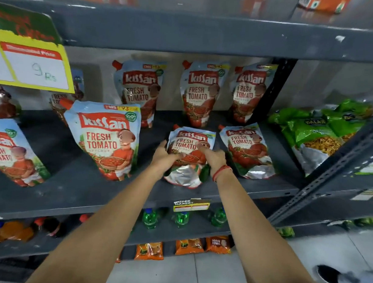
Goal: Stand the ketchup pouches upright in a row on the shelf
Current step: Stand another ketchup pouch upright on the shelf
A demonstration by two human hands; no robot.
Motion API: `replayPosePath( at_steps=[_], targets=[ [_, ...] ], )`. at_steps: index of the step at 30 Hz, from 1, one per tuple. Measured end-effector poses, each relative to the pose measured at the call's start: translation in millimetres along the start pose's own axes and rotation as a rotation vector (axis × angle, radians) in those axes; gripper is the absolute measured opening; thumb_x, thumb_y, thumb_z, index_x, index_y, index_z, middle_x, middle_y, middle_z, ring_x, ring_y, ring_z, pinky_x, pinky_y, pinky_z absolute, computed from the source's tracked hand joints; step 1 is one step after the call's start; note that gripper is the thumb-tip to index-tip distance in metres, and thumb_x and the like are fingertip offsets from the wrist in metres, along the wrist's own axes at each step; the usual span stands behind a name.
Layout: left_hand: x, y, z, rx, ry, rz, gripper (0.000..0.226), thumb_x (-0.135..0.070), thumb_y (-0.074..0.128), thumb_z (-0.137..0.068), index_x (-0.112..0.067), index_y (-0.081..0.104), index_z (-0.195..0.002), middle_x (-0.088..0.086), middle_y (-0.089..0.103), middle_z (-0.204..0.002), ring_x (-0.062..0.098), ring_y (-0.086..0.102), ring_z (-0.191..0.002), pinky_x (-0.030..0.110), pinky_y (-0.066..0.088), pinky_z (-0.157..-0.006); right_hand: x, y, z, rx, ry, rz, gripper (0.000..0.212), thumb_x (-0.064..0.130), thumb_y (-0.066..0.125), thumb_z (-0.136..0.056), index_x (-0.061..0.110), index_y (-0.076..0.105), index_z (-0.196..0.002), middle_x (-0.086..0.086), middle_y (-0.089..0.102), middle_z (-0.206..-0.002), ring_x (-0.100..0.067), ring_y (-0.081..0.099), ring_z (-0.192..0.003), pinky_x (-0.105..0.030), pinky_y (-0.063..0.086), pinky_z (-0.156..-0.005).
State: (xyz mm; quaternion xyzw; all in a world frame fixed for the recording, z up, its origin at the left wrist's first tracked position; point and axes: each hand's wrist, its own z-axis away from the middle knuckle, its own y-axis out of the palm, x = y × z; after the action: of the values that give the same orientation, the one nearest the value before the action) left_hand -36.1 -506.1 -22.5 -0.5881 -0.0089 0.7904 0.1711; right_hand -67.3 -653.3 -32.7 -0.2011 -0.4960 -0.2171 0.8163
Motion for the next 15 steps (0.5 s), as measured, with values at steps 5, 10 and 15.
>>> replayPosePath(
  at_steps=[5,10,15],
  targets=[
    [-5.4,-0.8,4.6,0.011,-0.16,0.506,0.072,-0.025,0.08,-0.067,-0.005,0.048,-0.128,0.016,0.065,-0.113,0.025,0.067,-0.09,0.036,0.055,-0.075,11.0,6.3,17.6,0.1,-0.032,-0.163,0.026,0.033,0.075,-0.076,0.018,0.055,-0.083,-0.011,0.068,-0.095,-0.024,0.067,-0.083,-0.041,0.057,-0.077],
    [-38.6,-2.0,13.7,-0.019,-0.012,0.576,0.036,-0.04,0.059,-0.086,-0.012,0.061,-0.107,0.009,0.07,-0.096,0.021,0.067,-0.085,0.035,0.055,-0.078,27.6,4.2,22.9,0.24,-0.155,-0.39,0.028,0.025,0.064,-0.088,0.012,0.053,-0.11,-0.007,0.069,-0.092,-0.017,0.069,-0.075,-0.032,0.059,-0.067],
    [-60.6,-5.3,25.3,-0.142,0.228,0.475,0.023,-0.037,0.047,-0.093,-0.017,0.058,-0.09,-0.001,0.066,-0.08,0.007,0.066,-0.064,0.019,0.055,-0.053,65.5,-2.4,29.7,0.237,-0.36,-0.449,0.023,0.031,0.052,-0.095,0.012,0.057,-0.107,-0.004,0.07,-0.09,-0.015,0.07,-0.076,-0.032,0.059,-0.07]
  ],
)
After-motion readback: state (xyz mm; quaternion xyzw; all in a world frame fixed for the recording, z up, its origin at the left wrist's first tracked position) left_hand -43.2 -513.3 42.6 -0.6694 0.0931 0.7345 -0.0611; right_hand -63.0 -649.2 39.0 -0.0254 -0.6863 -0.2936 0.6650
